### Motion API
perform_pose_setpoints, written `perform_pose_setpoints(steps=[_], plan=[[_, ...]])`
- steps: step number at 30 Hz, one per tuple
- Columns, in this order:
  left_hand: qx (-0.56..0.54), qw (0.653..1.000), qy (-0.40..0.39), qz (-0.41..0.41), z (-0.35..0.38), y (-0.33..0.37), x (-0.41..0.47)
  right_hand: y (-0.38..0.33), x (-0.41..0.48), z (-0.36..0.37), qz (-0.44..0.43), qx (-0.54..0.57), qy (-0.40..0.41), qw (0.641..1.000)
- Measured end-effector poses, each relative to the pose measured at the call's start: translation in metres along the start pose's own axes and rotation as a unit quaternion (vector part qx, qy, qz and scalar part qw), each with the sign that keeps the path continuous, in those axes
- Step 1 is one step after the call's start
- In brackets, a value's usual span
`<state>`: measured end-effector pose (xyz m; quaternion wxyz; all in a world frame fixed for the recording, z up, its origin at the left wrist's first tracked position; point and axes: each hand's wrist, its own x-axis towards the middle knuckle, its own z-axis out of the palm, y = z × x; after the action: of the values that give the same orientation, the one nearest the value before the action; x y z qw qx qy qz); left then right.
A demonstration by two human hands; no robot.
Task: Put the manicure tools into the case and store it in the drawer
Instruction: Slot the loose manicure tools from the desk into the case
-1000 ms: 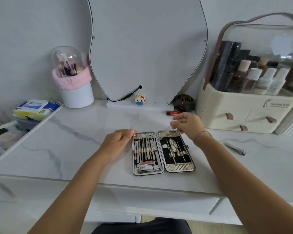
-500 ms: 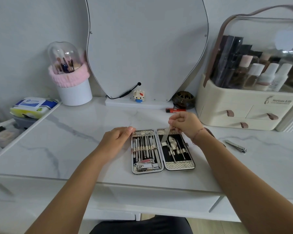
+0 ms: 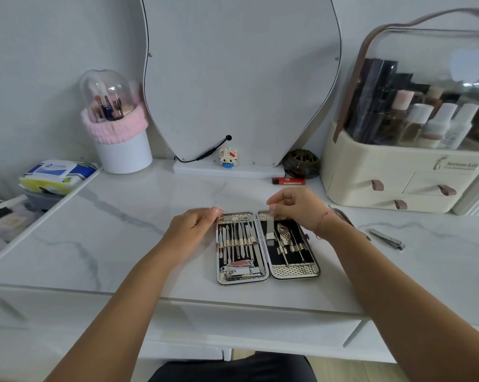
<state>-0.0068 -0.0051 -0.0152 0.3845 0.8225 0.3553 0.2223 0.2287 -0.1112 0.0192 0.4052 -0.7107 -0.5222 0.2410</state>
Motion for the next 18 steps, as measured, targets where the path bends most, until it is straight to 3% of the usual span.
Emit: perform_pose_setpoints(steps=[6, 11, 15, 18], plan=[[0.001, 1.0, 0.002, 0.0, 0.0, 0.001, 0.0, -0.003, -0.005, 0.004, -0.013, -0.136, -0.063, 0.989], [0.008, 1.0, 0.001, 0.003, 0.001, 0.0, 0.001, 0.0, -0.011, 0.005, -0.018, -0.123, -0.051, 0.991], [0.006, 1.0, 0.004, 0.008, 0.001, -0.003, 0.003, 0.005, -0.024, -0.017, -0.028, -0.053, 0.062, 0.996], [0.009, 1.0, 0.006, 0.01, 0.002, -0.005, 0.004, 0.024, -0.038, -0.052, -0.009, -0.079, 0.156, 0.985]])
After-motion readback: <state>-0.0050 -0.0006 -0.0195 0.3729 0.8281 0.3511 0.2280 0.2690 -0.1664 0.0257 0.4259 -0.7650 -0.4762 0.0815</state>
